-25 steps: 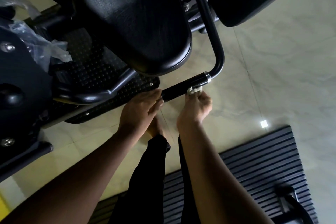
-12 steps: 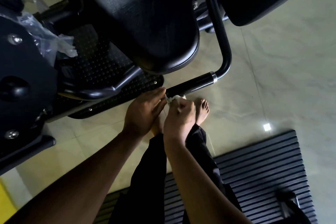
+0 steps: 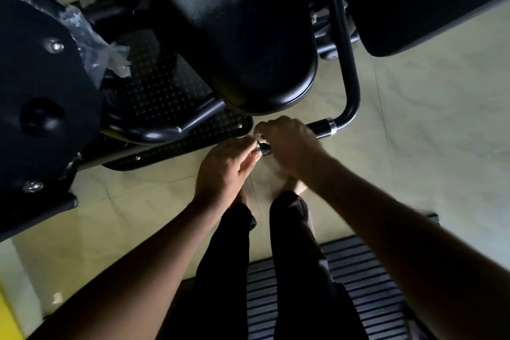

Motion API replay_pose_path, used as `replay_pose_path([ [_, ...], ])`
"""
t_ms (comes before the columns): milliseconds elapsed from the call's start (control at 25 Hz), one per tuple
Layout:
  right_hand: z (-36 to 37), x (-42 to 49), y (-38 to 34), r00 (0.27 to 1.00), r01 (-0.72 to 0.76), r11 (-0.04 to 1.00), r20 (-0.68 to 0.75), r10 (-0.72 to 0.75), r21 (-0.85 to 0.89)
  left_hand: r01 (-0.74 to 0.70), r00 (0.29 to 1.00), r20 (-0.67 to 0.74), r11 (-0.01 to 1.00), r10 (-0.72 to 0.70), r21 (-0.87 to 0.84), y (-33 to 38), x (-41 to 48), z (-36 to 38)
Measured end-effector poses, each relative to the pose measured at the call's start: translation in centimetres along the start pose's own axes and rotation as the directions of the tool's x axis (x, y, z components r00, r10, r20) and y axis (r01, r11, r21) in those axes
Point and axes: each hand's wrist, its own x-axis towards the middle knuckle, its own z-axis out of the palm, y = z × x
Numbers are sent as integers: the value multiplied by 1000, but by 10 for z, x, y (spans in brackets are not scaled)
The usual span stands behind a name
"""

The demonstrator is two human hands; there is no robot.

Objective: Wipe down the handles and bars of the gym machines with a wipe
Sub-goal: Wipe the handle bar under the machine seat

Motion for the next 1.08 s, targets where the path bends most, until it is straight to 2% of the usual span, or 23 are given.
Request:
replay_pose_path([
  [40, -13, 8, 15, 990, -20, 994, 137, 34, -104, 15, 1000, -6, 1000, -15, -6, 0, 0, 2],
  [80, -21, 14, 23, 970, -74, 991, 222, 97, -108, 31, 999, -11, 999, -31, -20, 0, -1, 3],
  [160, -24, 16, 16, 965, -140, 989, 218, 145, -37, 51, 998, -22, 998, -51, -36, 0, -2, 5],
  [280, -14, 3, -3, 979, 17, 999, 205, -11, -31, 43, 999, -32, 999, -44, -28, 0, -2, 4],
  [360, -22, 5, 23, 961, -116, 985, 235, 143, -124, 24, 1000, -11, 999, -24, -33, 1, -1, 2],
  [440, -30, 2, 40, 926, -284, 930, 184, 329, -233, 11, 1000, 7, 999, -11, -40, 0, 2, -1],
  [480, -29, -1, 38, 931, -297, 929, 149, 333, -222, 14, 1000, 13, 999, -13, -46, -1, 3, -1],
  [600, -22, -13, 20, 973, -172, 973, 129, 192, -152, 39, 999, 36, 997, -36, -73, -2, 3, -2],
  [680, -24, -13, 37, 949, -294, 943, 68, 307, -155, 45, 998, 43, 996, -42, -71, -1, 2, -3],
  [720, -25, -13, 45, 933, -351, 923, 23, 359, -158, 44, 998, 46, 997, -41, -65, -1, 2, -3],
  [760, -21, -16, 46, 940, -341, 934, -37, 339, -109, 44, 998, 51, 997, -41, -61, 0, 2, -4],
  [840, -8, -28, 37, 953, -200, 980, -227, 198, 16, 45, 997, 67, 997, -41, -62, -2, 3, -3],
  [880, 0, -37, 34, 921, -183, 980, -336, 197, 73, 48, 996, 77, 997, -43, -62, -2, 3, -3],
  [920, 9, -46, 33, 862, -223, 957, -421, 283, 187, 51, 995, 88, 997, -45, -61, -2, 2, -4],
  [960, 20, -58, 32, 764, -320, 883, -458, 456, 344, 51, 994, 100, 997, -45, -59, -2, 1, -4],
  [1000, 33, -66, 29, 595, -415, 716, -429, 680, 561, 53, 993, 106, 997, -46, -58, -2, 1, -4],
  [1040, 42, -68, 22, 378, -433, 449, -295, 877, 781, 63, 992, 116, 996, -55, -68, -1, 1, -5],
  [1080, 52, -66, 9, 201, -342, 143, -76, 977, 929, 80, 989, 128, 993, -68, -84, -1, 2, -6],
])
